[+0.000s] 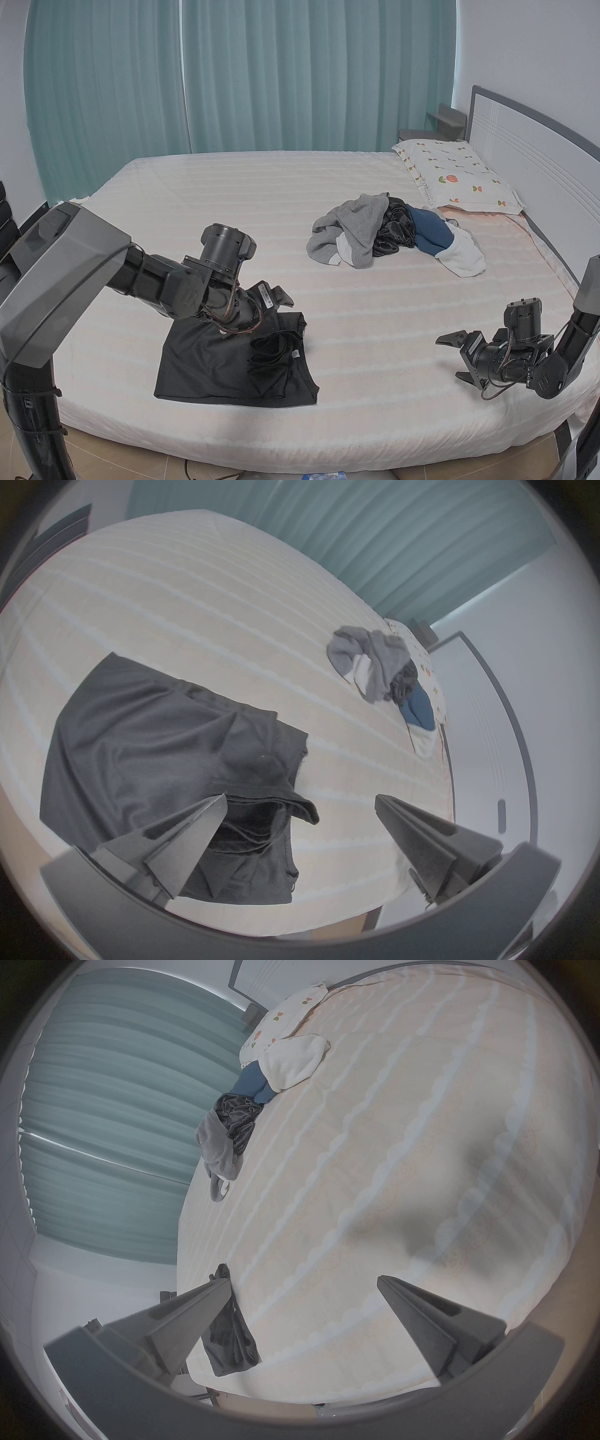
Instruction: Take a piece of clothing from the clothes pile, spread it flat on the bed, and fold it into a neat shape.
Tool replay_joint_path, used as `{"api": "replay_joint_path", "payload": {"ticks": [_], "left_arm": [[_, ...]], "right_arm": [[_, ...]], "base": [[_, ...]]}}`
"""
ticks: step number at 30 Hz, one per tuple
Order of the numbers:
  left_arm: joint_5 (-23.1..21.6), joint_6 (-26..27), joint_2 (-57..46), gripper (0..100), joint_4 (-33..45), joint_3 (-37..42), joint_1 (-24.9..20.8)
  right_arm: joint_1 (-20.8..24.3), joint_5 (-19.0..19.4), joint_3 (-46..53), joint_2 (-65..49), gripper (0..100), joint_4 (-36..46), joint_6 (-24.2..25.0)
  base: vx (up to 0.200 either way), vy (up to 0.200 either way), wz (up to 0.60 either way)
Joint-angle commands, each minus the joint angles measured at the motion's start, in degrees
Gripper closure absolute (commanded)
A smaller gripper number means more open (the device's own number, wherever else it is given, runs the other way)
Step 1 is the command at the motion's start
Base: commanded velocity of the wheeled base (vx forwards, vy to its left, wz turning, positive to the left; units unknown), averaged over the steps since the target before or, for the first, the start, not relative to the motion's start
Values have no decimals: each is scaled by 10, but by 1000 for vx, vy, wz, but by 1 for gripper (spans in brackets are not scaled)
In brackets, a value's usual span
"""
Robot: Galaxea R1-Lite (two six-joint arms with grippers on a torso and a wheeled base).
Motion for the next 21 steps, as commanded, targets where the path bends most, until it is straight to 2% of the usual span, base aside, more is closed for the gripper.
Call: {"api": "replay_joint_path", "payload": {"ticks": [1,5,9,15,21], "left_arm": [[-8,-35,-30,0,-4,29,36],[-42,-42,-47,0,-21,74,73],[-84,-43,-67,0,-52,135,105],[-114,-72,-61,0,-129,198,141],[-133,-74,-60,0,-162,220,169]], "right_arm": [[25,-4,-6,-1,0,0,-2],[65,-14,-12,0,0,5,-5],[115,-52,-28,0,0,18,-20],[173,-89,-105,6,0,122,-62],[199,-110,-170,35,0,181,-85]], "base": [[0,200,0],[0,200,0],[0,200,0],[0,200,0],[0,200,0]]}}
